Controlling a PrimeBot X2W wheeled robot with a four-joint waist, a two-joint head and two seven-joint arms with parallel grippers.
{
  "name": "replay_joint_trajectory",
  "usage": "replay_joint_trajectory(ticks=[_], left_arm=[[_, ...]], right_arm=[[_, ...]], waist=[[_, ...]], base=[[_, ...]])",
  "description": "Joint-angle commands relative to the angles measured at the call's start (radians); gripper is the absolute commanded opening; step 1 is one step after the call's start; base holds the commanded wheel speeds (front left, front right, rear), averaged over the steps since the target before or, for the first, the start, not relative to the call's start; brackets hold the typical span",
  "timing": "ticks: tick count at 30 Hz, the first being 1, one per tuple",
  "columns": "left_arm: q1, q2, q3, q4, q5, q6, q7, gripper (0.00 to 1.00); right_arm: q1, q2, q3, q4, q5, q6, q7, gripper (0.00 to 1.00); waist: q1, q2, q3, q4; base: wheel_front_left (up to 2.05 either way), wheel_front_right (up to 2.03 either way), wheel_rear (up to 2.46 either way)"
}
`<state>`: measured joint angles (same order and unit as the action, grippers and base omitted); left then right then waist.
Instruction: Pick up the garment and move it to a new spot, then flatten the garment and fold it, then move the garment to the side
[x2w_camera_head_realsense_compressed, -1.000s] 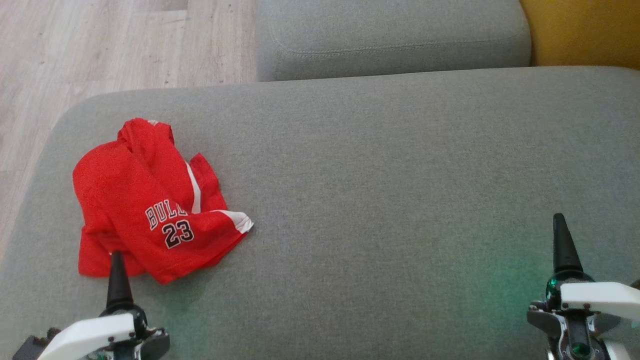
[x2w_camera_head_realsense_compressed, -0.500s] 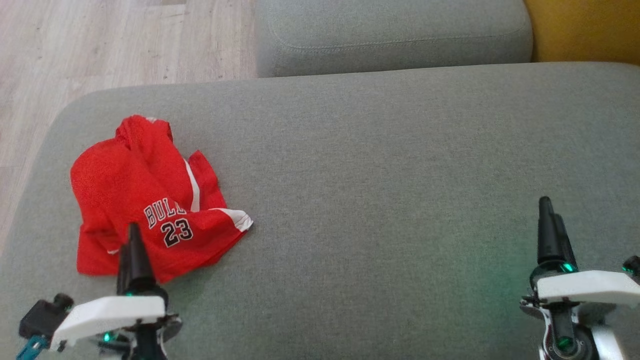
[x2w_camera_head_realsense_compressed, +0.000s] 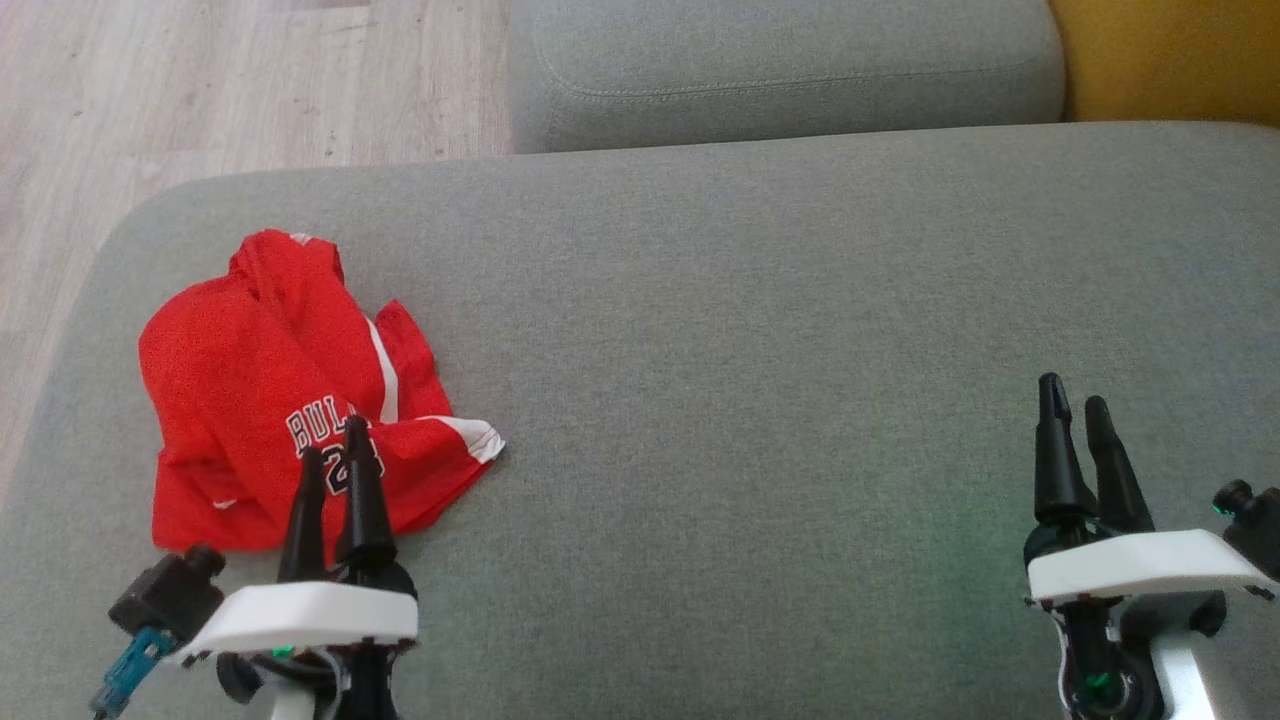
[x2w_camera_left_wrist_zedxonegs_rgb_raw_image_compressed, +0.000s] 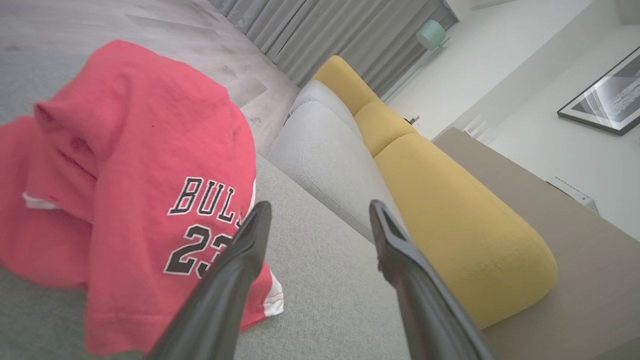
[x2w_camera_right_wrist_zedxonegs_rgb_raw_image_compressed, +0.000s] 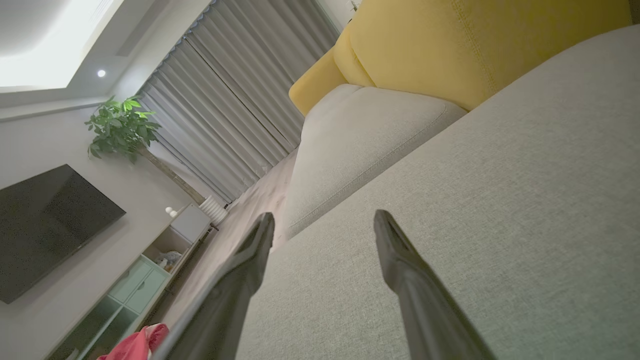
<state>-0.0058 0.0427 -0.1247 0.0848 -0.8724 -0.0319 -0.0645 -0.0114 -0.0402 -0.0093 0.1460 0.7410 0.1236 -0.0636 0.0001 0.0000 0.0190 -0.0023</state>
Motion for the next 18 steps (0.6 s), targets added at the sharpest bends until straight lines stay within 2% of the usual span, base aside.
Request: replay_joint_trajectory(ticks=[1, 10, 18], left_arm=[[-0.053, 0.005, 0.001, -0.038, 0.054, -0.007, -0.016, 1.0], [-0.066, 0.027, -0.055, -0.029, 0.221, 0.018, -0.039, 1.0], [-0.089, 0.073, -0.142, -0.024, 0.376, 0.087, -0.066, 1.0]], right_arm=[[-0.057, -0.006, 0.018, -0.05, -0.055, 0.005, -0.018, 1.0], [-0.058, -0.007, 0.033, -0.071, -0.191, 0.005, -0.041, 1.0], [-0.057, -0.007, 0.069, -0.082, -0.335, 0.006, -0.068, 1.0]], waist=[[-0.0001, 0.0, 0.0, 0.0], [-0.0001, 0.0, 0.0, -0.001], [-0.0001, 0.0, 0.001, -0.001]], base=[[0.0, 0.0, 0.0], [0.0, 0.0, 0.0], [0.0, 0.0, 0.0]])
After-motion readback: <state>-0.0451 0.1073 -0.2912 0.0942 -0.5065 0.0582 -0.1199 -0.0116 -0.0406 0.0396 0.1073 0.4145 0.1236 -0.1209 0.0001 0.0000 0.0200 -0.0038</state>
